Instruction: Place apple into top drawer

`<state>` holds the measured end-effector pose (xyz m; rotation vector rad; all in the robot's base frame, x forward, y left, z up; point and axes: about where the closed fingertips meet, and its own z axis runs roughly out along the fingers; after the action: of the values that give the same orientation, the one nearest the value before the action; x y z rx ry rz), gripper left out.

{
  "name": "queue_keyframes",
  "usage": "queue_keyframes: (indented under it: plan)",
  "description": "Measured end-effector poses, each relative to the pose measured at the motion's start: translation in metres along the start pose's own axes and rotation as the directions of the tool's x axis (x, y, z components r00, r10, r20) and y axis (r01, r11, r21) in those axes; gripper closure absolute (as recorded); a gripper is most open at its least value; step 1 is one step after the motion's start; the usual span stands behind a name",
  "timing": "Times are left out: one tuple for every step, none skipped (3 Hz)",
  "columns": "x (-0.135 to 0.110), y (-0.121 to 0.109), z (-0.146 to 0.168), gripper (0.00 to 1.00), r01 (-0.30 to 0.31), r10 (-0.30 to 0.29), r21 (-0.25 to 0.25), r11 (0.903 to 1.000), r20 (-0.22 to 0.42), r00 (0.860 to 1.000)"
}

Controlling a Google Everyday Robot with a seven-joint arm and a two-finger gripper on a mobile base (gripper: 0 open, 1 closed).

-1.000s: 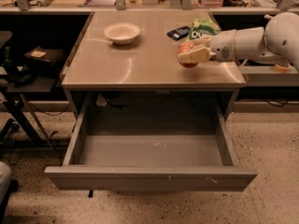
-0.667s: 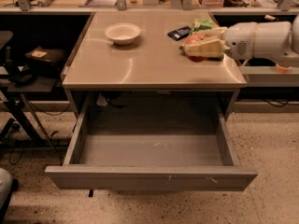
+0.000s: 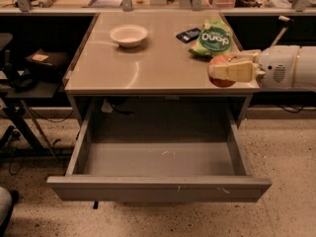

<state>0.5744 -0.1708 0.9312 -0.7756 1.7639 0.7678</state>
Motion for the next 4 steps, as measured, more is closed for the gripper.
queue_keyframes:
  plan:
    - [0.0,0.0,0.001,1.0,0.0,0.0,-0.001,1.0,0.0,1.0]
    - [0.032,0.012,0.018,1.0,-0.054,0.053,-0.048,0.9974,-0.01,0.999]
    - [0.082,0.048,0.029,1.0,-0.099,0.093,-0.08,0.9919,-0.073,0.993]
    - [0.15,0.054,0.049,1.0,-0.084,0.075,-0.049,0.9952,-0.17,0.983]
